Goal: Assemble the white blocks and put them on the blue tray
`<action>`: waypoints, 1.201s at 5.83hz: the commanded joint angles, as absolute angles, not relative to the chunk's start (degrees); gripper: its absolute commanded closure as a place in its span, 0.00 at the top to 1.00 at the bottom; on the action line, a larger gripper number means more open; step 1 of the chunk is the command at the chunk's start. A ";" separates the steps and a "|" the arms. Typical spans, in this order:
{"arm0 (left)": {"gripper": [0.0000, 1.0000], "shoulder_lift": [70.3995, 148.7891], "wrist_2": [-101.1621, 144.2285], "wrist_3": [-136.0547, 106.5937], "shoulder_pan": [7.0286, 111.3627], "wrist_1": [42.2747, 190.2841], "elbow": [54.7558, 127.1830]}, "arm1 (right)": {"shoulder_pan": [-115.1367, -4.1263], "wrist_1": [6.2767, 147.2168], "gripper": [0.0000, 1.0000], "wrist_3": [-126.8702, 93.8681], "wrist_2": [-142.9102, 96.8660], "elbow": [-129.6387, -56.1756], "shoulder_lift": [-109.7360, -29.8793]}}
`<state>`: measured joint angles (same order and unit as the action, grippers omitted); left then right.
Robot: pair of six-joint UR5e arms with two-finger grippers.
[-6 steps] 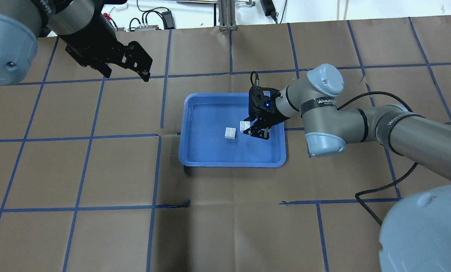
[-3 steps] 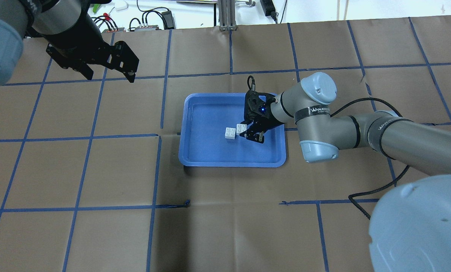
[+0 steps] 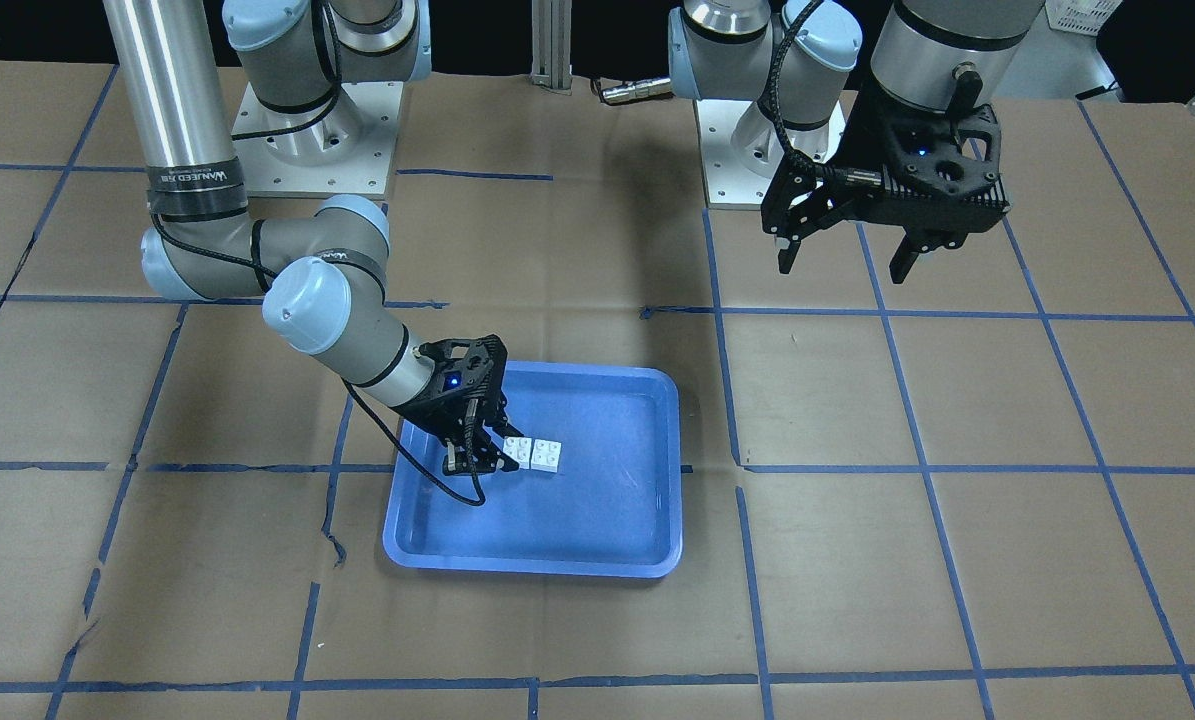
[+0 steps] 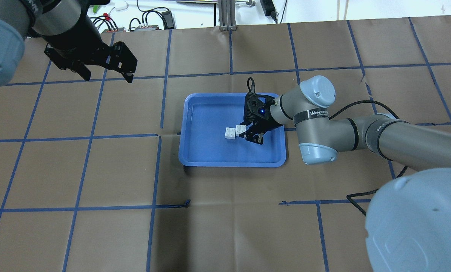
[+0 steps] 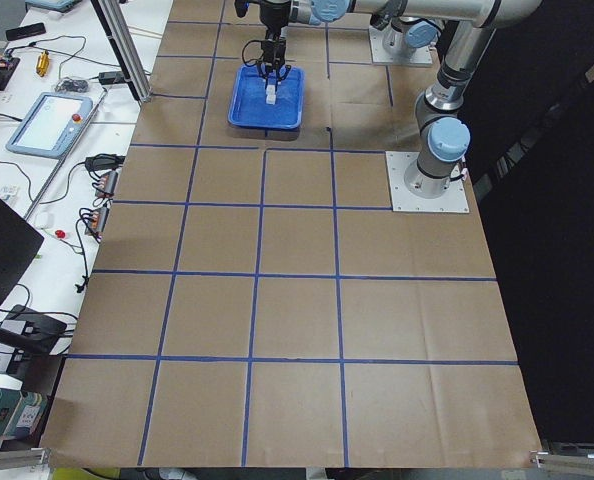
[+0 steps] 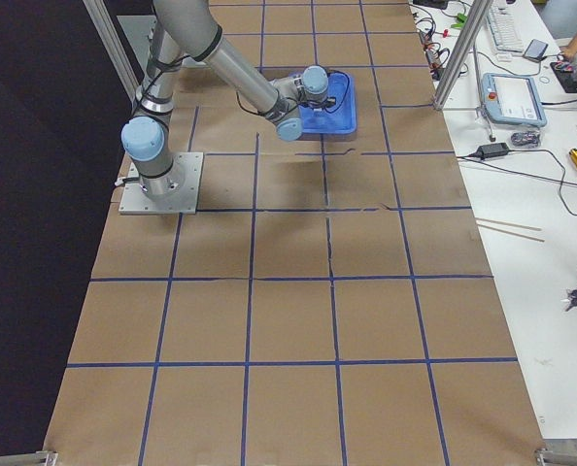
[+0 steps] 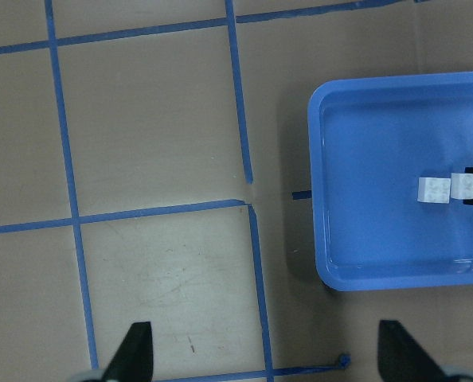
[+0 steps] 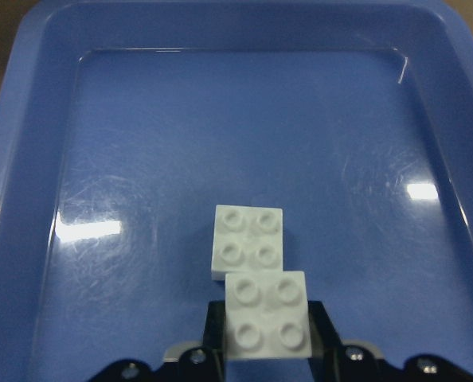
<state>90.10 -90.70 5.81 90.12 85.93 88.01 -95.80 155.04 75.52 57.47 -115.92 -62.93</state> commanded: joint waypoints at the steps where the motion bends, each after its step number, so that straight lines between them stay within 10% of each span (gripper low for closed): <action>1: 1.00 90.52 -90.70 5.80 90.09 85.52 87.98 | -95.80 154.69 0.11 75.32 57.48 -116.36 -62.84; 7: 1.00 90.79 -90.70 5.80 90.09 85.34 88.07 | -95.89 155.48 0.11 73.74 57.22 -116.81 -62.84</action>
<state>90.74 -90.70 5.80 90.09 85.40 88.06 -95.88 155.39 73.96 57.30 -116.82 -62.85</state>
